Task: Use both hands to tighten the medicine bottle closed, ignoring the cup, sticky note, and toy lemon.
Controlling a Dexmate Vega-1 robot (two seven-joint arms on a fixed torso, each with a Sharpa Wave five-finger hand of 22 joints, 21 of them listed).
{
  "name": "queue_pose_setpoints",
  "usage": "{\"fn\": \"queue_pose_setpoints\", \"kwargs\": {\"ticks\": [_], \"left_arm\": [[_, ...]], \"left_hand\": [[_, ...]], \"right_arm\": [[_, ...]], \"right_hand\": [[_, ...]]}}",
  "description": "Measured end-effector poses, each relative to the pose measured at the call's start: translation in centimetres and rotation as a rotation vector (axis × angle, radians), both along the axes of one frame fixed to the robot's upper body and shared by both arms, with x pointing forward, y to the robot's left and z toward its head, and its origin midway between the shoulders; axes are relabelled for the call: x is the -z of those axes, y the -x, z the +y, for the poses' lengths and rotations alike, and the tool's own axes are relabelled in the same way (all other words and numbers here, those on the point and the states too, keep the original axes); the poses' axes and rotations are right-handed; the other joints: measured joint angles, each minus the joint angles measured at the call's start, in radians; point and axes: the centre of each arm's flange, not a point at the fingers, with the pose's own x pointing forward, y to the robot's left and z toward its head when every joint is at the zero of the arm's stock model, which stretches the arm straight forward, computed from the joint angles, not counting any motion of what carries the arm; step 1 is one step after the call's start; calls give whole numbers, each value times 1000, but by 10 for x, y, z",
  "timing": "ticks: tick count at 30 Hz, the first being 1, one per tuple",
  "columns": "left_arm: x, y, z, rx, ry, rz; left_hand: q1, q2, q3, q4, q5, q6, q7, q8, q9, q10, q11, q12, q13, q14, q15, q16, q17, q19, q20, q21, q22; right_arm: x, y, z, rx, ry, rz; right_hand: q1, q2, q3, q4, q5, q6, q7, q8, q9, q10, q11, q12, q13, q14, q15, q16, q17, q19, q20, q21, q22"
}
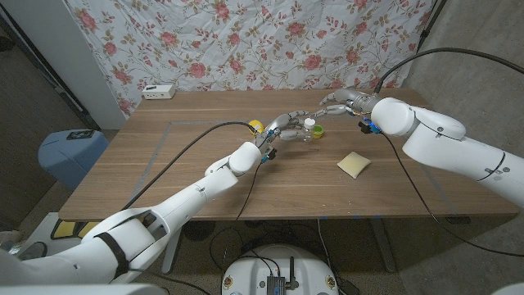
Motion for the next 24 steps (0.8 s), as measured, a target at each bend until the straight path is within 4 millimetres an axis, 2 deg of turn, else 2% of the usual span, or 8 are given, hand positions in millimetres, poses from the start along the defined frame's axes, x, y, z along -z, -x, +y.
{"fn": "queue_pose_setpoints", "kwargs": {"ticks": [10, 18, 24], "left_arm": [[0, 0, -3, 5, -8, -1], [0, 1, -3, 6, -10, -3], [0, 2, -4, 9, -10, -3]], "left_hand": [[-4, 4, 7, -2, 0, -6, -5, 0, 0, 4, 4, 0, 1, 0, 0, 0, 0, 0, 0, 0, 0], [-7, 7, 7, -2, 0, -5, -5, 0, 0, 4, 4, -1, 0, 0, 0, 0, 0, 0, 0, 0, 0], [-7, 7, 7, -2, 0, -5, -5, 0, 0, 4, 4, -1, 1, 0, 0, 0, 4, 0, 0, 0, 0]], "right_arm": [[-2, -1, 9, 6, 48, 15], [-1, -2, 15, 11, 83, 23], [1, -2, 19, 16, 106, 26]], "right_hand": [[15, 4, 9, -2, -8, 18, -11, 0, 0, -9, 9, 0, 0, -9, 13, 0, 0, -10, 10, 0, 0], [23, 4, 18, -2, -8, 32, -4, 8, 5, -15, 15, 0, 4, -9, 13, 0, 0, -10, 10, 0, 0], [34, 8, 22, -6, -15, 38, -9, 8, 5, -19, 20, 0, 5, -9, 13, 0, 0, -10, 10, 0, 0]]}}
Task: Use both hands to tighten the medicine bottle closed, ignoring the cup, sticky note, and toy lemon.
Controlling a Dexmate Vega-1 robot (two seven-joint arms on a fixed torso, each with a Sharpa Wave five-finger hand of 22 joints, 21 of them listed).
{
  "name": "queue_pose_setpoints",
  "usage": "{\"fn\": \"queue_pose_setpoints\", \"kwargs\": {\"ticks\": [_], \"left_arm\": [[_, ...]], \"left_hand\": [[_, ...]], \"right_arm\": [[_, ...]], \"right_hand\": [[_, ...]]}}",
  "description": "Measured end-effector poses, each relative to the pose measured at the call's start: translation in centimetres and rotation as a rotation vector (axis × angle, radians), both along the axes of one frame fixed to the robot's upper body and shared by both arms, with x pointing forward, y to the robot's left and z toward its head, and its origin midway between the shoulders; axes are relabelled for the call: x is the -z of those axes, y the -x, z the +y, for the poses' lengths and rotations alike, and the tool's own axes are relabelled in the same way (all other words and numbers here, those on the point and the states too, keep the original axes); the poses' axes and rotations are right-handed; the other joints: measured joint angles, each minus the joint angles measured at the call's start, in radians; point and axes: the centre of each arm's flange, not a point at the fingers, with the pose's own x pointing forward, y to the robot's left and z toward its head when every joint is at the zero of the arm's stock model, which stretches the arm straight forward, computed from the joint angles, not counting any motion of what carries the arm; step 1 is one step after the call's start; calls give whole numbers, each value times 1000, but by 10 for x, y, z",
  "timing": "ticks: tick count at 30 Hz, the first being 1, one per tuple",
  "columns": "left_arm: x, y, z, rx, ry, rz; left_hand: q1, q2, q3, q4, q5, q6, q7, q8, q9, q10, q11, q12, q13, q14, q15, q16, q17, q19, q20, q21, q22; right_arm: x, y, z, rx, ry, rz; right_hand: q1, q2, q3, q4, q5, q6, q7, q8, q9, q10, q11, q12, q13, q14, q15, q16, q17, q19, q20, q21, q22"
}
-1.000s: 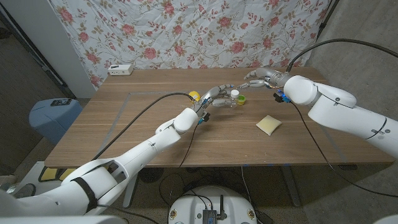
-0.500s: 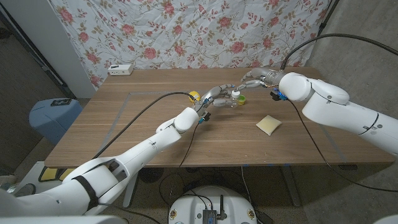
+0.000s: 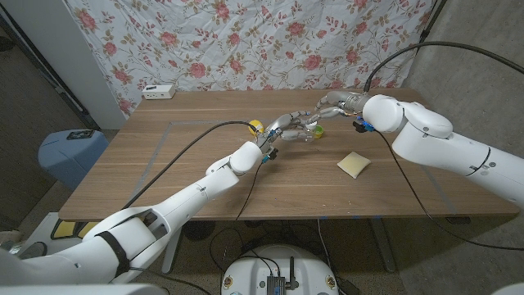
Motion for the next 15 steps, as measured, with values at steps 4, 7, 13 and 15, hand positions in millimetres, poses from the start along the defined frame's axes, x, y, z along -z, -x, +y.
{"fn": "queue_pose_setpoints", "kwargs": {"ticks": [4, 7, 13, 15], "left_arm": [[0, 1, -1, 3, -1, 0], [0, 1, -1, 3, -1, -1], [0, 1, 0, 0, -4, 0], [0, 1, 0, 0, -4, 0]], "left_hand": [[0, 0, 4, 4, -3, 0, 0, 0, 0, 0, 0, -1, 4, 0, 0, 0, 0, 0, 0, 0, 0], [0, 0, 4, 4, -3, 0, 0, 0, 0, 0, 0, -2, 5, 0, 0, 0, -1, -6, -5, 0, 0], [0, 0, 8, 0, -3, -4, -4, 0, 0, 0, 0, 1, 5, 0, 0, 0, -4, -6, -5, 0, 0], [0, 0, 8, 0, -3, -4, -4, 0, 0, 0, 0, 1, 5, 0, 0, 0, -4, -6, -5, 0, 0]], "right_arm": [[1, -1, 3, 5, 16, -1], [1, -2, 4, 8, 24, -2], [2, -4, 8, 14, 42, -2], [2, -5, 8, 16, 45, -2]], "right_hand": [[6, -5, 4, 1, 0, 4, -4, 0, 0, 0, 0, 0, 0, 0, 0, 0, 0, 0, 0, 0, 0], [9, -1, 7, -2, 0, 7, -7, 1, 0, -4, -5, 0, 0, 0, 0, 0, 0, 0, 0, 1, 0], [26, 0, 16, -3, -5, 25, -7, 10, 5, -5, -5, 0, 0, 0, 0, 5, 0, 0, 0, 5, 0], [27, 0, 16, -3, -8, 30, -9, 14, 5, -5, -5, 0, 0, 4, 4, 5, 0, 0, 0, 5, 0]]}}
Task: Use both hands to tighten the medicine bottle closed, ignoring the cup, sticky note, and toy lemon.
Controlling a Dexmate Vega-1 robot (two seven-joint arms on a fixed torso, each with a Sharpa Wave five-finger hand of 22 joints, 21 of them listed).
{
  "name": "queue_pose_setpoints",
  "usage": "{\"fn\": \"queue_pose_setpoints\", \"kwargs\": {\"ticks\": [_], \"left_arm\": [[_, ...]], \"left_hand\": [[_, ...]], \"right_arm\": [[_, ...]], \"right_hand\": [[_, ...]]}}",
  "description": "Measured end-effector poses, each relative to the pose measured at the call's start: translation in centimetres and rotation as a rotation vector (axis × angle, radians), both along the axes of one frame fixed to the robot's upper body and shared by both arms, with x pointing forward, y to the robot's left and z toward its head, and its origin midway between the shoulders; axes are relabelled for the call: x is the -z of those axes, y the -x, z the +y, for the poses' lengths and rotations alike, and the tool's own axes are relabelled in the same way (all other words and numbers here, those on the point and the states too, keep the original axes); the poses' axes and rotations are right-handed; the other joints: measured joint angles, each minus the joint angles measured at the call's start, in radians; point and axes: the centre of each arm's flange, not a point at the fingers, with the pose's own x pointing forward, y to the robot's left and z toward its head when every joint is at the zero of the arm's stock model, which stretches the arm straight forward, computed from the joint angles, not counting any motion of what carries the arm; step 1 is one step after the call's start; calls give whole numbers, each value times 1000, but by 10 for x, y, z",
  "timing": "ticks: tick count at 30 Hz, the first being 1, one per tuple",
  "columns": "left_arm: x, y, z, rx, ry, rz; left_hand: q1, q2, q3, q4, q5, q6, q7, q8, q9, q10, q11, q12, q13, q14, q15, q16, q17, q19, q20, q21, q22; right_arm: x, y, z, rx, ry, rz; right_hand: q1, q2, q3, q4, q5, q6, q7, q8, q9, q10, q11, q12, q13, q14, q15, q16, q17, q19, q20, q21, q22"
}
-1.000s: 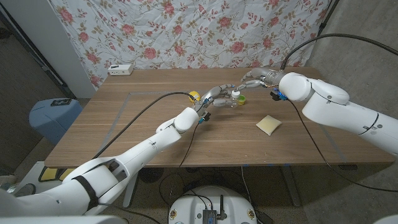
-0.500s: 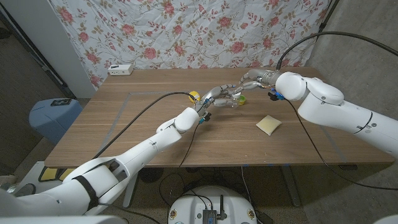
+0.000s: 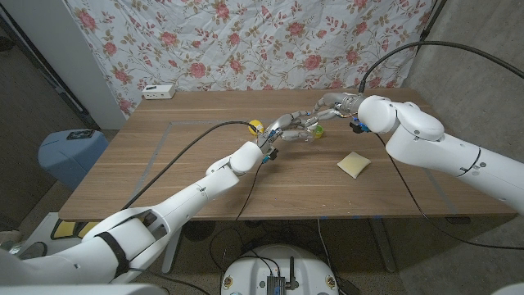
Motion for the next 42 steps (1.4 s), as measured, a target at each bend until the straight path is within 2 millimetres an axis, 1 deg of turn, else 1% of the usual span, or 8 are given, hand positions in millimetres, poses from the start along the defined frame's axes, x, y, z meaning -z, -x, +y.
{"fn": "queue_pose_setpoints", "kwargs": {"ticks": [5, 12, 14, 18, 21, 29, 35, 42], "left_arm": [[1, 0, 0, 0, 0, 2], [2, 1, 1, -2, 1, 3], [3, 1, 1, -3, 1, 4], [2, 1, 1, -3, 1, 4], [3, 0, 1, -4, 2, 4], [3, -1, 2, -6, 3, 6], [2, -2, 2, -5, 6, 4], [1, -3, 2, -5, 7, 2]], "left_hand": [[0, 0, 0, 0, 0, 2, -2, 0, 0, 0, 0, 0, 0, 0, 0, 0, 0, 0, 0, 0, 0], [-9, -1, 0, 0, 0, 4, -4, 0, 0, 0, 0, 0, 0, 0, 0, 0, 0, 0, 0, 0, 0], [-9, -1, 0, 0, 0, 4, -4, 0, 0, 0, 0, 0, 0, 0, 0, 0, 0, 0, 0, 0, 0], [-9, -1, 5, 2, 0, 4, -4, 0, 0, 0, 0, 0, -1, 0, 0, 0, 0, 0, 0, 0, 0], [-9, -1, 8, 0, 0, 4, -4, 0, 0, 2, 2, -1, -1, 0, 0, 0, 0, 0, 0, 0, -2], [-9, -1, 8, 0, 0, 4, -10, 0, 0, 2, 2, -1, -1, 0, 0, 0, 3, 0, 0, 0, -2], [-13, -5, 8, 0, 0, 4, -10, 0, 0, 4, 4, -2, -1, 0, 0, 0, 4, 0, 0, 0, -2], [-17, -1, 10, 2, 0, 4, -10, 0, 0, 4, 4, -1, 0, 0, 0, 0, 1, -2, 2, 0, -2]], "right_arm": [[0, -1, 2, 5, 14, -4], [1, -3, 5, 11, 28, -4], [1, -4, 5, 13, 31, -4], [1, -4, 6, 16, 34, -6], [2, -5, 7, 16, 36, -8], [2, -7, 7, 20, 42, -11], [2, -10, 9, 24, 47, -16], [3, -12, 10, 28, 52, -23]], "right_hand": [[20, 3, 11, -3, 0, 17, -6, 7, 4, 0, 0, 2, 0, 5, -2, 0, 0, 3, -3, 0, 0], [34, 0, 14, -6, -8, 29, -7, 8, 5, 0, 0, 4, 0, 11, -8, 0, 0, 4, -4, 8, 0], [34, 0, 15, -7, -8, 32, -4, 15, 5, 0, 0, 4, 0, 11, -8, 0, 0, 4, -4, 8, 0], [38, -4, 21, -4, -15, 45, -9, 15, 8, 1, 0, 4, 0, 11, -8, 8, 0, 12, -5, 8, 0], [46, -2, 23, -4, -15, 61, -11, 27, 9, 8, 0, 4, 0, 14, -12, 8, 2, 12, -5, 8, 0], [54, -2, 26, -2, -21, 84, -9, 33, 9, 13, -5, 12, 0, 25, -12, 8, 5, 17, -9, 8, 0], [62, -9, 34, -2, -26, 91, -16, 39, 14, 24, -2, 12, 0, 28, -15, 8, 5, 25, -7, 8, 0], [86, -4, 46, -6, -26, 116, -23, 51, 14, 33, -11, 12, 0, 35, -22, 15, 5, 31, -13, 14, 0]]}}
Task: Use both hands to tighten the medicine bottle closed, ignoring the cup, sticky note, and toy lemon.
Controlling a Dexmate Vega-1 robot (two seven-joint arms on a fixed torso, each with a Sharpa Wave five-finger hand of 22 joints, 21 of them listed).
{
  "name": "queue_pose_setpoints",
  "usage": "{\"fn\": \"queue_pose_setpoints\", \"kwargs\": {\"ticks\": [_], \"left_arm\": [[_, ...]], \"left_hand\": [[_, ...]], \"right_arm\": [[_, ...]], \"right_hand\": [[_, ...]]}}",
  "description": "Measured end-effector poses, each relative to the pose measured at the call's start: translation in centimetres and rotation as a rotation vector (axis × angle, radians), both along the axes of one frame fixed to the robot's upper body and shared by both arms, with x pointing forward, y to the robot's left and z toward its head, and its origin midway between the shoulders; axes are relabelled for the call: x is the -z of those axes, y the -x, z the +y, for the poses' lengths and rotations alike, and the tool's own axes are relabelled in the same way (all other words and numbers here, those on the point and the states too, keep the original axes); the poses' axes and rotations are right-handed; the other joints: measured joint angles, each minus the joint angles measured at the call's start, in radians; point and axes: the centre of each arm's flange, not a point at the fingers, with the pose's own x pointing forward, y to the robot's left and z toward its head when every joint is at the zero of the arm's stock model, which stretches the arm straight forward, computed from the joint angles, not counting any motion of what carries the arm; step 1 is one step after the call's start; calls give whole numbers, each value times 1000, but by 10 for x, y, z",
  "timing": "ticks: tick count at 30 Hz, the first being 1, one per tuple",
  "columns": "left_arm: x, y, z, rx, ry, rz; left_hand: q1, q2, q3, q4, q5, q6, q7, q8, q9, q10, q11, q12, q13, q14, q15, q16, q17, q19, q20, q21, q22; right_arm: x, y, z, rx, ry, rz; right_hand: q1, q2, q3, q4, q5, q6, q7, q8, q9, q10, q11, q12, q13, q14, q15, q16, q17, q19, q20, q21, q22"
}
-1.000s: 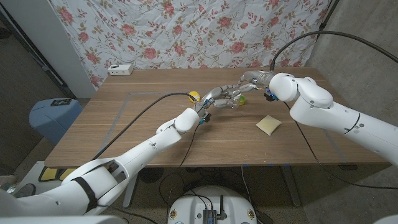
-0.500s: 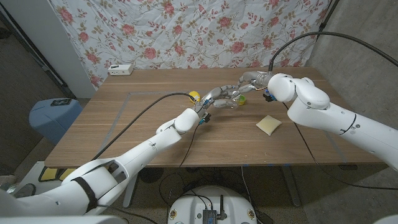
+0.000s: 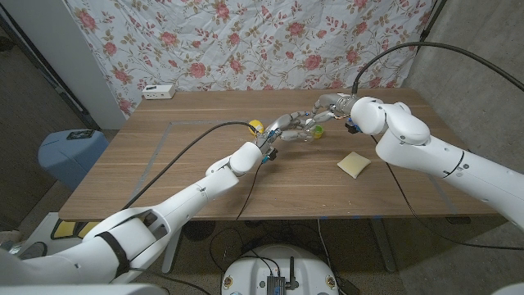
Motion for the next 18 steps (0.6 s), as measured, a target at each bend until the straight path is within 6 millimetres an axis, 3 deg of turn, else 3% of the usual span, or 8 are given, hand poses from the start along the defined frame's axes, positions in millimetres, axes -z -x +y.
{"fn": "queue_pose_setpoints", "kwargs": {"ticks": [18], "left_arm": [[0, -1, -5, 10, -9, 1]], "left_hand": [[0, 0, 6, -3, 0, -1, 0, 0, 0, 0, 0, 1, 0, 4, -4, -1, 3, -5, -5, 0, 0]], "right_arm": [[4, -4, 1, 9, 5, -7]], "right_hand": [[54, -2, 28, -3, 0, 43, -10, 17, 9, 16, -6, 8, 0, 23, -12, 4, 0, 30, -5, 4, 0]]}}
